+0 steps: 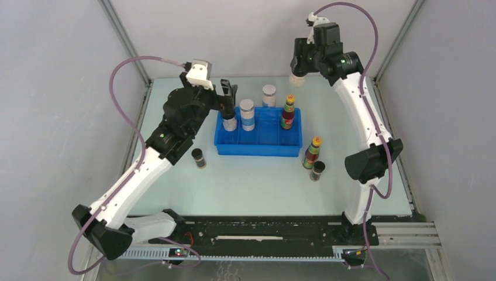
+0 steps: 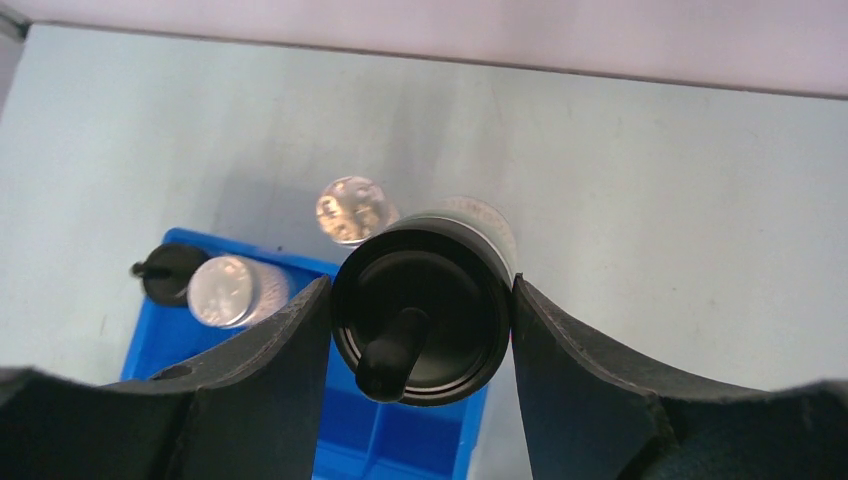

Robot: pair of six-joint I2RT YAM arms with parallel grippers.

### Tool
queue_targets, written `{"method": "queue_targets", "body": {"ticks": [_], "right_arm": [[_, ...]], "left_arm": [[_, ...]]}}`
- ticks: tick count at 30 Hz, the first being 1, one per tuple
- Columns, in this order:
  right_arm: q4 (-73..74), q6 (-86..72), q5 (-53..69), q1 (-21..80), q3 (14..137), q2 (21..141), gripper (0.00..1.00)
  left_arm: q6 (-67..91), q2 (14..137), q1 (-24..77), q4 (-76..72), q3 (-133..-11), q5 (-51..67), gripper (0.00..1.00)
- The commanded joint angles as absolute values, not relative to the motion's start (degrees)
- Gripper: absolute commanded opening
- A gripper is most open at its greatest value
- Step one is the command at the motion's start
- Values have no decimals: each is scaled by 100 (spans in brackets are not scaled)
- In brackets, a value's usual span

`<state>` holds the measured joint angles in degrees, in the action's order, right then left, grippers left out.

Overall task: Organize the condiment bottles
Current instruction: Place the bottle in the storage box.

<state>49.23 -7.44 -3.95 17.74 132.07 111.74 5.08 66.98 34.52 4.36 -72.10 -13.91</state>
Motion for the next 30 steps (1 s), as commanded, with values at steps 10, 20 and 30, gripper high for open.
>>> {"method": "queue_targets", "body": {"ticks": [10,20,30], "right_arm": [[4927,-558,-1457,3745,12722,9965,0],[4718,-776,-1801,5234,11950,9751,0],[4556,-903,-1786,5941,11842,10227,0]], "left_arm": [[793,5065,3702,390,-6454,-2401,97],[854,4395,3780,355,-6226,-3128,96],[631,4003,3781,259,-6394,-3549,95]]}}
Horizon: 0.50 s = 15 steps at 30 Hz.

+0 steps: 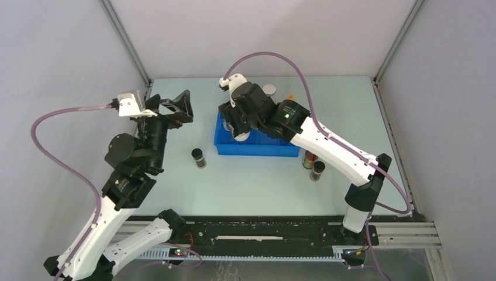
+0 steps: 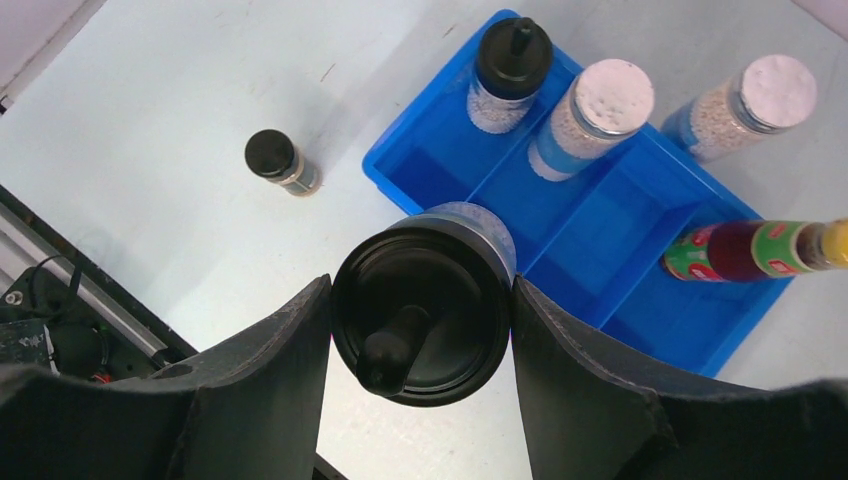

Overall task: Organize the condiment bottles
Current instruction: Place the bottle in the storage box.

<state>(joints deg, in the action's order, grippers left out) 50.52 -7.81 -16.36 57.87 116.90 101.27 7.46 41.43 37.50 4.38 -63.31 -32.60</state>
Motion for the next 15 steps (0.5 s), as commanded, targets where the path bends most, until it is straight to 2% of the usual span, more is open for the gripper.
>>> {"method": "queue_targets", "body": {"ticks": [1,15], "right_arm": [[4545,-912,-1751,5972,11885,10292,0],[4519,-930,-1386,5924,12425,11064,0]], "left_arm": [[626,3966,3794,254,-6414,-3551,95],[631,3877,3841,150,-6604,-3428,94]]}}
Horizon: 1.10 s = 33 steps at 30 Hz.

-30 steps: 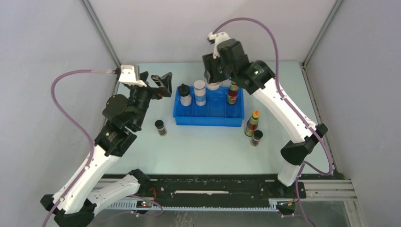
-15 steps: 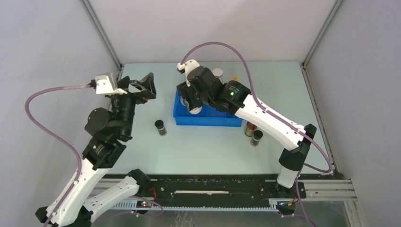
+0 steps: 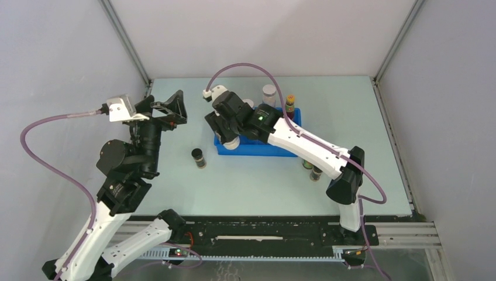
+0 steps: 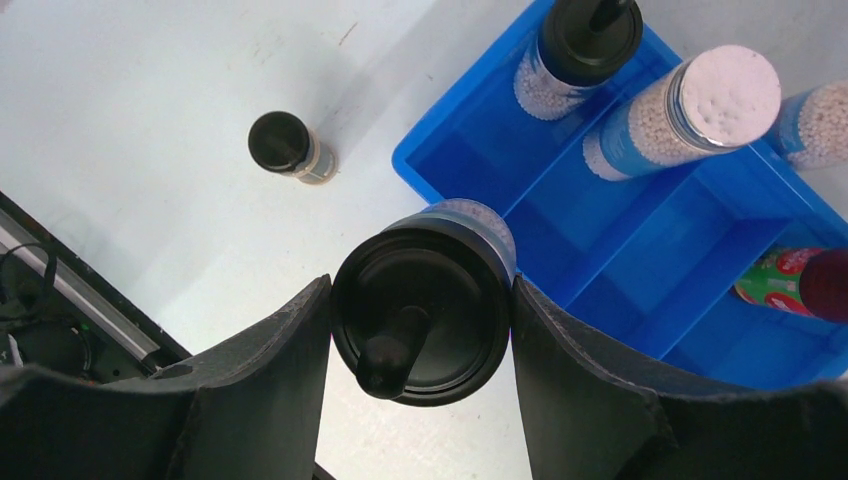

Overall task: Organize the condiment bottles
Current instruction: Place the bottle in the storage box.

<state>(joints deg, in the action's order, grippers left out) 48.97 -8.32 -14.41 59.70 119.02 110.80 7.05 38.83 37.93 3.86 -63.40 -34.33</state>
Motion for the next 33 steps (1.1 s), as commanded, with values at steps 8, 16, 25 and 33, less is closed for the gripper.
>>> {"method": "queue_targets", "body": {"ticks": [8,16,25,33], "right_arm": [[4534,-914,-1081,5661,12740,11392,0],[4552,-884,-799,5433,13083,11758,0],[4560,-853,-510,5186,13403,12113,0],[4492,-844,-289,5007,13465,12351,0]], "left_arm": [[565,3969,3865,26,-6603,-3411,94],[521,4057,3873,-368,-6548,-3369,94],[474,4165,3896,-692,-6541,-3301,94],[504,4247,3946,-947,-6488,-3235,93]]}}
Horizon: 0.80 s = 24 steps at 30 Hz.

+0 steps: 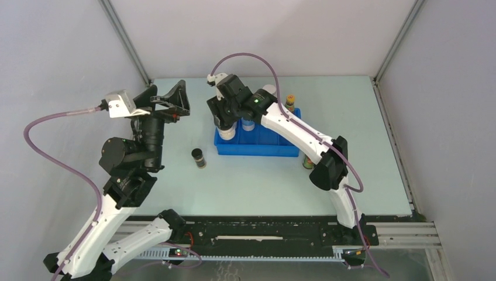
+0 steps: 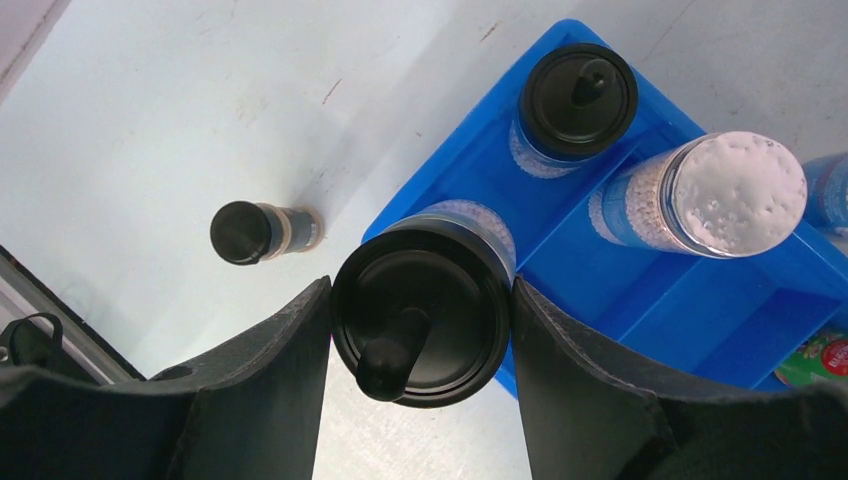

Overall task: Organize the condiment bottles
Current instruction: Place the bottle in the storage box.

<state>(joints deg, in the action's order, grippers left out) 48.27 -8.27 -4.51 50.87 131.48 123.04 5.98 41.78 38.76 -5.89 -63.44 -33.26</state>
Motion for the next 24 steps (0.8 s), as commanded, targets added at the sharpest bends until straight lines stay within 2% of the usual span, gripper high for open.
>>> {"method": "queue_targets", "body": {"ticks": [1,24], "right_arm": [[4481,-844,-264,4987,13465,12377,0],[4253,-808,-62,4855,13518,12882,0]], "left_arm": [[501,4261,3958,-971,-6487,-3235,93],[466,4351,4038,-1292,-6267,-3156,93]]}}
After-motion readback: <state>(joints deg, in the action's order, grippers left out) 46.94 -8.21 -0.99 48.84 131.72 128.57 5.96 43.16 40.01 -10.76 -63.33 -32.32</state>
